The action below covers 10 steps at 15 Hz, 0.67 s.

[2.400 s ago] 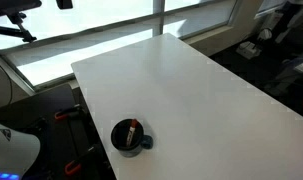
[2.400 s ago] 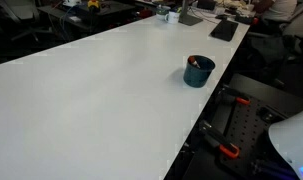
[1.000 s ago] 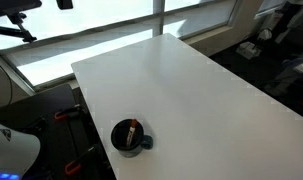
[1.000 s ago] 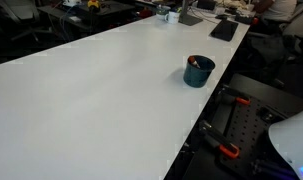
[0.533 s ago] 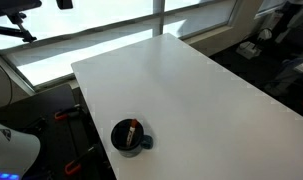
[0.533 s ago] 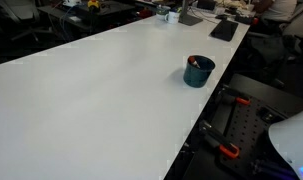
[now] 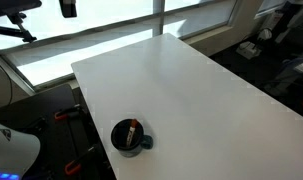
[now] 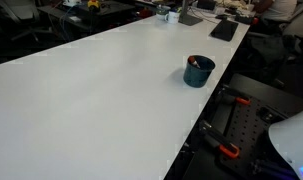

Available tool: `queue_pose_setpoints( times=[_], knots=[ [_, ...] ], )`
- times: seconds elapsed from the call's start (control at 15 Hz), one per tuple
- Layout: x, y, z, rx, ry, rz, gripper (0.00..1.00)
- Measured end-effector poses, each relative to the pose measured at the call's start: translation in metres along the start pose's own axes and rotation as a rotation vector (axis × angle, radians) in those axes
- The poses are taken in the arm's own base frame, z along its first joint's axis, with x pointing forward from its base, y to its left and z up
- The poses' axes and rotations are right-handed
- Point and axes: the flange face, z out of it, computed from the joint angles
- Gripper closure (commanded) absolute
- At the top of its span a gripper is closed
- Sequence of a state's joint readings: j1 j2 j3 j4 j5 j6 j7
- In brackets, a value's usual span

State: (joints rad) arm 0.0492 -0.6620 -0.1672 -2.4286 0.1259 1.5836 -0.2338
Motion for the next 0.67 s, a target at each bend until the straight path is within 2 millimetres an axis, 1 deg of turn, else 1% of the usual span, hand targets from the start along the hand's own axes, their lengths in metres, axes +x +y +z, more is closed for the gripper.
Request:
queue_pose_setpoints(
  times=[0.4, 0.67],
  knots=[
    [0.017, 0.017, 0.018, 0.012, -0.063, 0.046, 0.00],
    [0.031, 0.032, 0.027, 0.019, -0.102, 0.082, 0.00]
  ],
)
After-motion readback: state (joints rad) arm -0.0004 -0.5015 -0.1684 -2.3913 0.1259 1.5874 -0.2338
